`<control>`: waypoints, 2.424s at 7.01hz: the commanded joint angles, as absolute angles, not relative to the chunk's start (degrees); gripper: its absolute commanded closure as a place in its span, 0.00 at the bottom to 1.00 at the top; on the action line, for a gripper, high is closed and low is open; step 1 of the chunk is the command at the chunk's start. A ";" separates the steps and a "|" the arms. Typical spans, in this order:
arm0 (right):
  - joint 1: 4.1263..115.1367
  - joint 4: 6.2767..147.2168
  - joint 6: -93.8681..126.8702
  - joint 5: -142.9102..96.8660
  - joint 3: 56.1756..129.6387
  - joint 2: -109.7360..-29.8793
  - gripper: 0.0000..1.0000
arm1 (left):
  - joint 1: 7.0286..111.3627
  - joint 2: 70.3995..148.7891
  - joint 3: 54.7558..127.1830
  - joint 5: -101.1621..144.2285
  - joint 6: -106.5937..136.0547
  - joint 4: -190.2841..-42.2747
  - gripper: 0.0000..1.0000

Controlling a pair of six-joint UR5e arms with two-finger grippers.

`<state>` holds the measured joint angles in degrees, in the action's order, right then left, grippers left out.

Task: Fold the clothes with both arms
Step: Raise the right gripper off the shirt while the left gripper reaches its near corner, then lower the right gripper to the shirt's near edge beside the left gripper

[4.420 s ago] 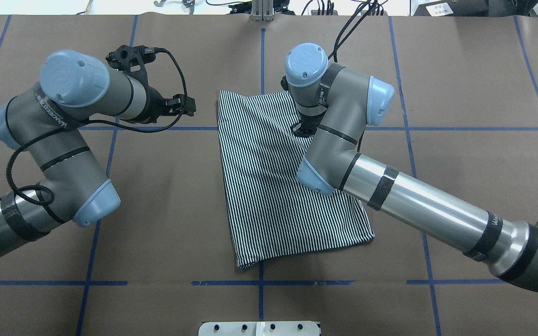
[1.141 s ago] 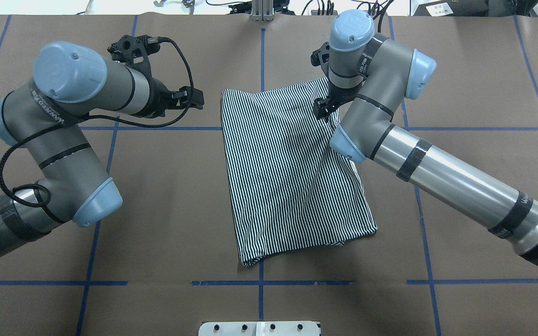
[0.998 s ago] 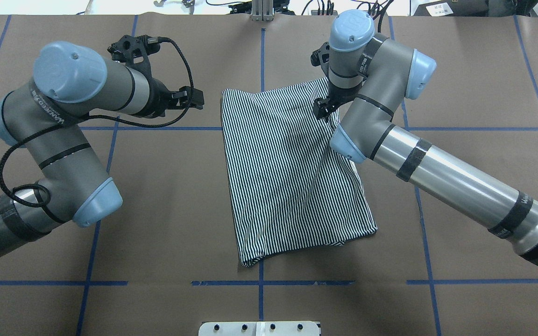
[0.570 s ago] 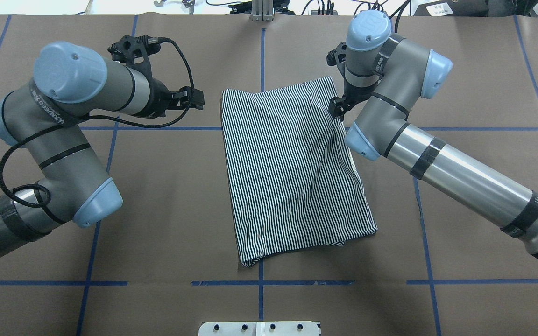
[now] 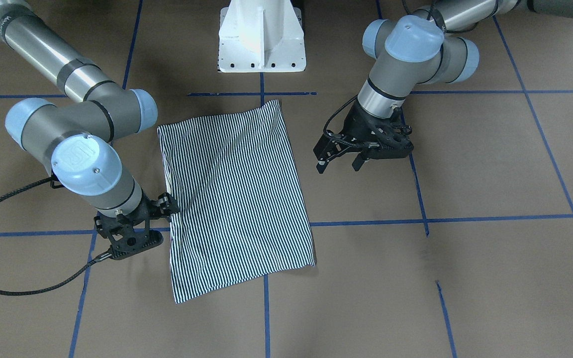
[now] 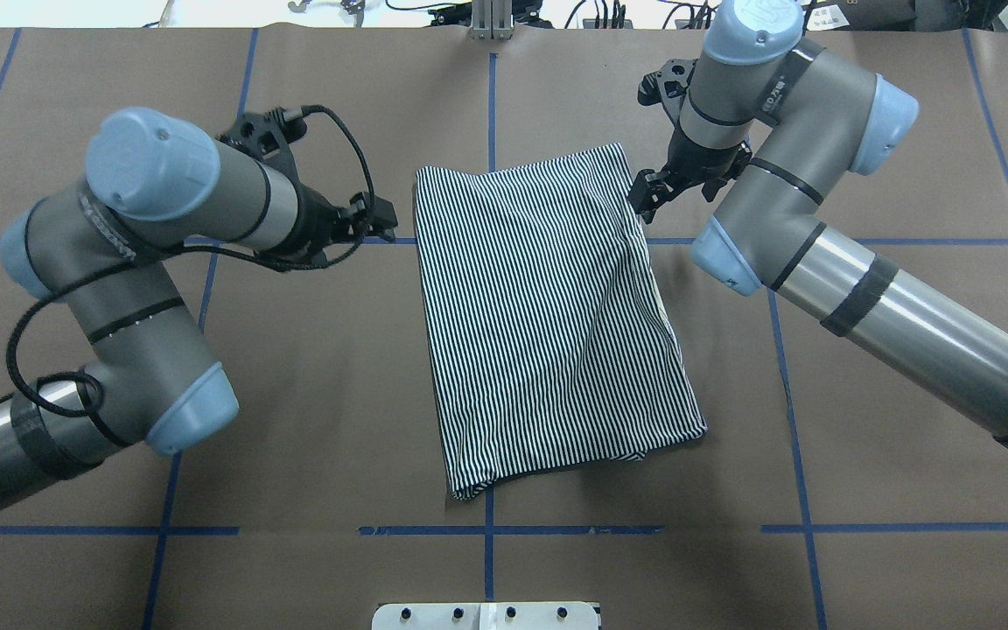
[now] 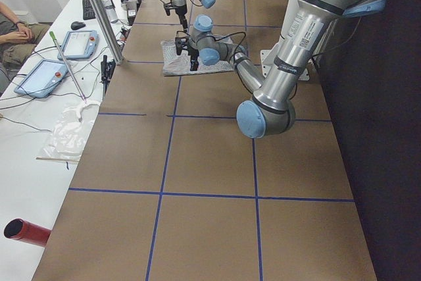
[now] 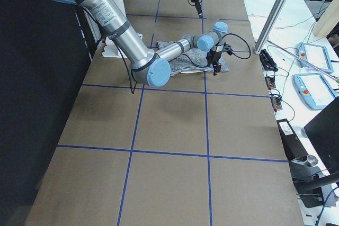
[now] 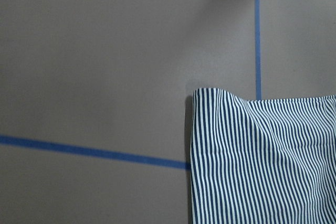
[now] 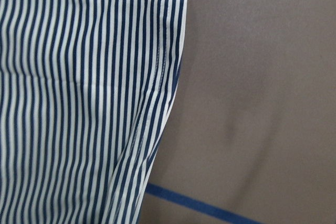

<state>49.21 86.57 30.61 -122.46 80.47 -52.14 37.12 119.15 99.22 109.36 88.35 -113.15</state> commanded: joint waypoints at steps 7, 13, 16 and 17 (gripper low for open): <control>49.04 86.31 40.17 -125.51 92.20 -58.27 0.00 | 15.03 123.48 99.76 100.90 112.15 -103.18 0.04; 48.96 85.96 39.99 -125.42 91.85 -58.97 0.00 | 15.03 124.71 98.00 100.20 114.34 -103.62 0.22; 48.87 85.96 39.99 -125.42 91.93 -58.89 0.00 | 15.03 124.80 97.38 99.84 115.22 -103.71 0.43; 48.87 85.96 39.99 -125.42 91.93 -58.89 0.00 | 15.03 124.89 97.47 99.84 116.01 -103.71 0.70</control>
